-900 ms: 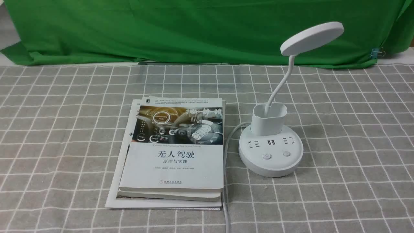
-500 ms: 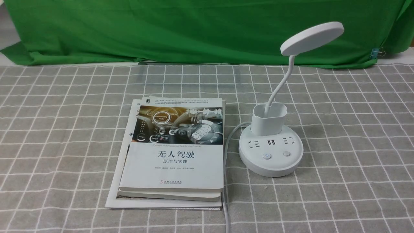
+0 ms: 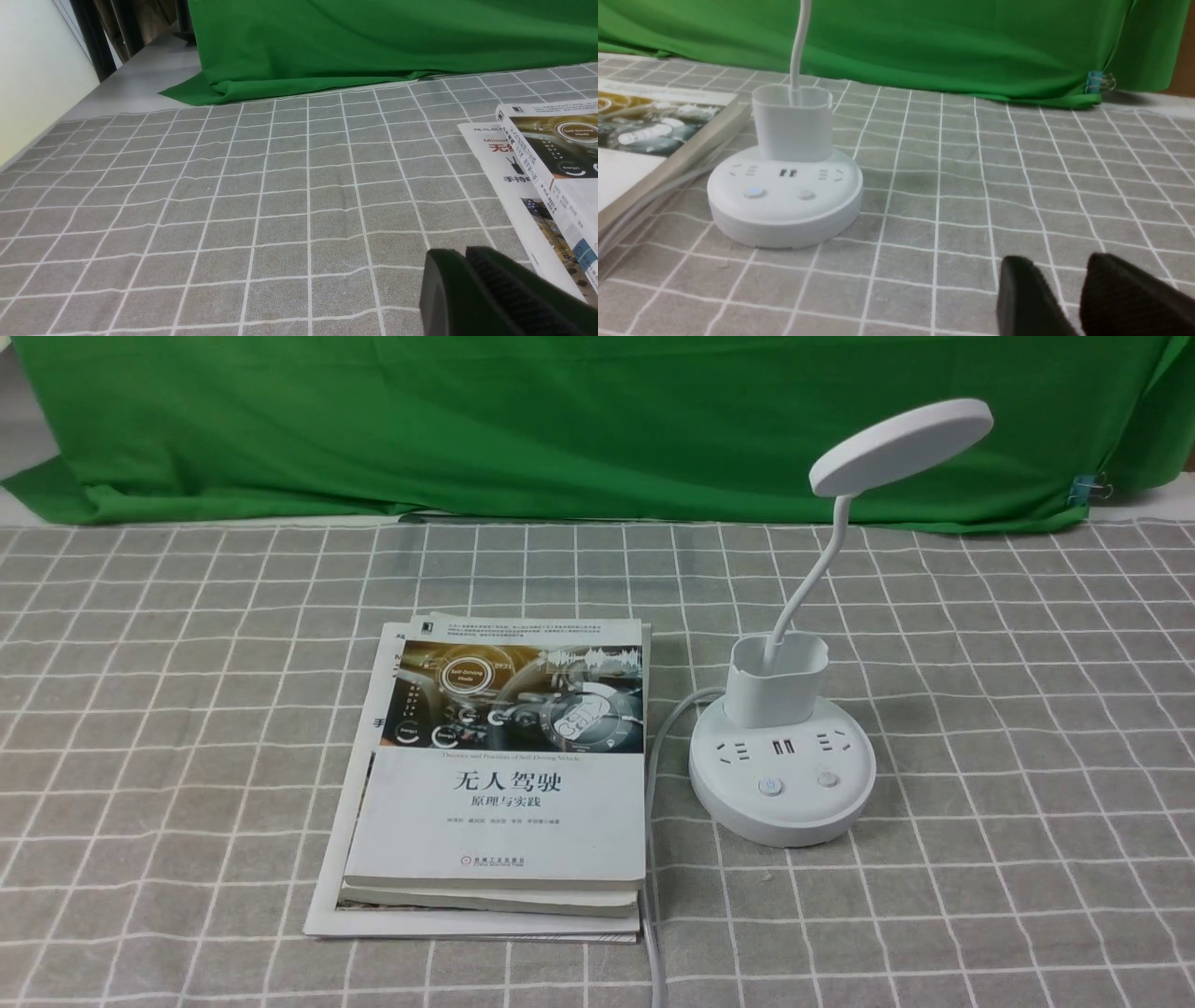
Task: Turn on the desk lamp on the grey coffee tablecloth with your hand.
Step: 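Press the button on the base of the white desk lamp with the right gripper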
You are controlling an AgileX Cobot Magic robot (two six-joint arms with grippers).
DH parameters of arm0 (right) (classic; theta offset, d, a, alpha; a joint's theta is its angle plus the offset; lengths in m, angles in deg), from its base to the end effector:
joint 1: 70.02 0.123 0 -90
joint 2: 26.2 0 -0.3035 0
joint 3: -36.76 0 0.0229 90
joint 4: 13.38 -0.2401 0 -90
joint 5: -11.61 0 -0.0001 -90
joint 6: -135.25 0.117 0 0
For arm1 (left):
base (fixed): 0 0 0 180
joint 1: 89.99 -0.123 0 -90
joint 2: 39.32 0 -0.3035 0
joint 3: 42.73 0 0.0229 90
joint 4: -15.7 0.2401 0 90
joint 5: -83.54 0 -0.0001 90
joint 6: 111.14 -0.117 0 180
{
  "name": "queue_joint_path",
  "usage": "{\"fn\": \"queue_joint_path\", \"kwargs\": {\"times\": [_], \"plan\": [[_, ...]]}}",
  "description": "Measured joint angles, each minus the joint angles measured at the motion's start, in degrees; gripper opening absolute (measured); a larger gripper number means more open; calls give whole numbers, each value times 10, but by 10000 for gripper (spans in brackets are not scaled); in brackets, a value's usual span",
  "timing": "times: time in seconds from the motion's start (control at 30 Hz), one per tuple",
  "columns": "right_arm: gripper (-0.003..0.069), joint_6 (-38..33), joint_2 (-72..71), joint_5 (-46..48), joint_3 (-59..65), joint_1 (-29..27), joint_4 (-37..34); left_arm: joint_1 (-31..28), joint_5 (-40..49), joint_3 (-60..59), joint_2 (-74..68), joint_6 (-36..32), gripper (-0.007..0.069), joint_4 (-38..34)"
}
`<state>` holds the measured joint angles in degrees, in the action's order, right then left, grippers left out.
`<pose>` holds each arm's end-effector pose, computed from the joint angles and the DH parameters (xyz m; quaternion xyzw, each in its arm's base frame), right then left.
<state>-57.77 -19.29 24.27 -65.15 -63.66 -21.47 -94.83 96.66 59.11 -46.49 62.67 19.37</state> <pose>0.0511 0.0093 0.1878 -0.0853 0.7472 0.0187 0.6589 0.0517 0.0061 0.1860 0.0278 0.7566 0.0885 0.6472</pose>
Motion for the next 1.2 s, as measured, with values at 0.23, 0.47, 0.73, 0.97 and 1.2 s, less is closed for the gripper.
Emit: {"fn": "queue_joint_path", "kwargs": {"times": [0.23,0.47,0.73,0.97,1.2], "plan": [[242,178,0,-86,0,0,-13,0,0,0,0,0,19,0],[230,310,0,-168,0,0,-18,0,0,0,0,1,19,0],[48,259,75,-3,-100,0,-19,0,0,0,0,1,19,0],[32,107,330,267,-324,0,-19,0,0,0,0,1,19,0],[31,54,588,323,-445,24,-21,0,0,0,0,1,19,0]]}}
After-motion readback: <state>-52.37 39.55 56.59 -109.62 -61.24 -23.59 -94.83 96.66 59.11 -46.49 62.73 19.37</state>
